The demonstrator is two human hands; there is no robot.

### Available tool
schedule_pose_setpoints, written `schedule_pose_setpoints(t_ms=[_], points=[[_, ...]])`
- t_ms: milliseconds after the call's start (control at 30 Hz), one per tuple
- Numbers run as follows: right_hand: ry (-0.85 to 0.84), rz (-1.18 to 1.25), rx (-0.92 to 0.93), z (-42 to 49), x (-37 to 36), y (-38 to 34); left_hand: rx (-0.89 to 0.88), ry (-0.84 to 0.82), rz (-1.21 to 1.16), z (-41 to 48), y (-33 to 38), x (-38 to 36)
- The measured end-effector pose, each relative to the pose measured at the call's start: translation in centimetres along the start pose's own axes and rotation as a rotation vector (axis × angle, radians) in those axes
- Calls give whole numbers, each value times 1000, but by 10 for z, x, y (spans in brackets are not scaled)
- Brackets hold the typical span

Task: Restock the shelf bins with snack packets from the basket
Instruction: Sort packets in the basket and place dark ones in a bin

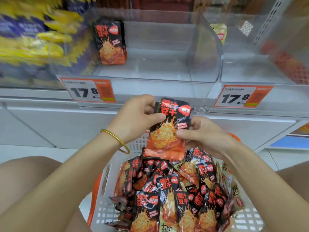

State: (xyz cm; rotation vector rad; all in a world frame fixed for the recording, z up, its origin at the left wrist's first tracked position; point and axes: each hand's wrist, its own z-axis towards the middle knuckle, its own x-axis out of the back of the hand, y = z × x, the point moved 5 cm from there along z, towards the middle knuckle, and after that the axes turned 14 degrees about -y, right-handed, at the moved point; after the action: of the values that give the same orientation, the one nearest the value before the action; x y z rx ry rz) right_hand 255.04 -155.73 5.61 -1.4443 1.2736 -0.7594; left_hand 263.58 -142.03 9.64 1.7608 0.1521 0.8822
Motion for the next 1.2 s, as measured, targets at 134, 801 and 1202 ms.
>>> schedule_pose_setpoints(t_ms=[134,801,1202], points=[[42,-162,171,11,-23,-91,-191,345,-61,-14,38,70],[668,-1108,-104,302,16,-165,148,410,885,14,-16,139],[491,-890,-121,295,13,-158,110,415,827,10,-14,140]])
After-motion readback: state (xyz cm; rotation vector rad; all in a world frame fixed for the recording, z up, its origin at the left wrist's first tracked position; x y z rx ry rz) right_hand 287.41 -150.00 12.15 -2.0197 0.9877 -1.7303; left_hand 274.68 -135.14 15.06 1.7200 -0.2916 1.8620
